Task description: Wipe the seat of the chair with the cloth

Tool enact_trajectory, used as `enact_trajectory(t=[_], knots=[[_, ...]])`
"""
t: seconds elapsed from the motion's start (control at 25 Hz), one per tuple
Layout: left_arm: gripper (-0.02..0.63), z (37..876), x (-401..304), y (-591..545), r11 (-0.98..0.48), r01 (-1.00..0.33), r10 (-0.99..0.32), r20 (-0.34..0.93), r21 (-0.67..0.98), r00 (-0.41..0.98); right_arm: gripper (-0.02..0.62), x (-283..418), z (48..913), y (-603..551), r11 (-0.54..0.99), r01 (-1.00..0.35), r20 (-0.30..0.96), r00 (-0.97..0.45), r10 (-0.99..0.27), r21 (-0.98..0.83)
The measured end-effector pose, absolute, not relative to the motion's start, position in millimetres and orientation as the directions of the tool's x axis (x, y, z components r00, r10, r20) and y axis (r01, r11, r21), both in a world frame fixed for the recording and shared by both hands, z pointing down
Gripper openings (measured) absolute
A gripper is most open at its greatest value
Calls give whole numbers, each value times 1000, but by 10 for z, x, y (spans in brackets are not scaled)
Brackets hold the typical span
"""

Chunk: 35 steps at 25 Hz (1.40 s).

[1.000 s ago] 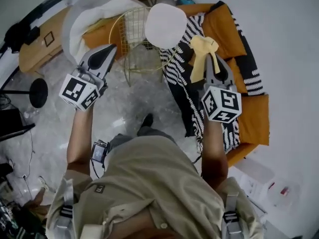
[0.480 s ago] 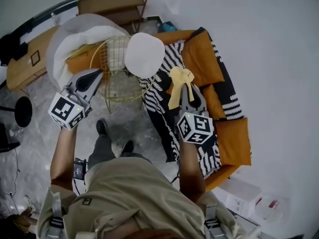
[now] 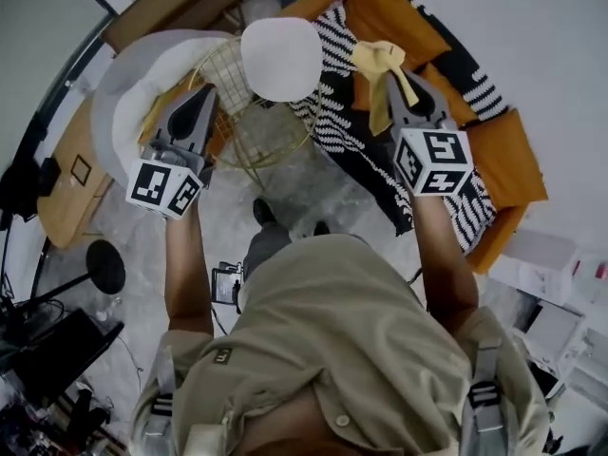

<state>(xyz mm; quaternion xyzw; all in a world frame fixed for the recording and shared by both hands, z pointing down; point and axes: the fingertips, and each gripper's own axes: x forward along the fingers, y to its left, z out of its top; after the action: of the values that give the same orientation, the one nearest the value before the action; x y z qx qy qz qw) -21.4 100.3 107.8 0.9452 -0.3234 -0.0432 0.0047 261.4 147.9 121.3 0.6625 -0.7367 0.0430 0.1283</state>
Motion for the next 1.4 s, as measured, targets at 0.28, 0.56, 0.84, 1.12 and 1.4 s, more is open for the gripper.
enact_trajectory(t=[0.28,0.56,0.84,1.12,1.4], knots=[[15,1149,-405,346,-837,-544,-547,-68,56,835,46,2331,1168,1000,59,-994,234,-37,-971,88],[15,1364,-749,75,-871,-488,-489,1,60,872,46,1977,1360,866,-17,-1000,233,22,-972,25],[15,1530,-714,69,-890,-450,-449,21,71,893,46,1992,1683,949,-41,-999,276,47,-960,27],[15,1686,-714,-327,-850,-517,-517,32,103,856,46,1931,1943,342,47,-998,350,-31,-936,39],[15,1803,-642,-699,-804,-578,-578,47,140,815,46,2058,1901,-336,121,-991,343,-96,-934,53]])
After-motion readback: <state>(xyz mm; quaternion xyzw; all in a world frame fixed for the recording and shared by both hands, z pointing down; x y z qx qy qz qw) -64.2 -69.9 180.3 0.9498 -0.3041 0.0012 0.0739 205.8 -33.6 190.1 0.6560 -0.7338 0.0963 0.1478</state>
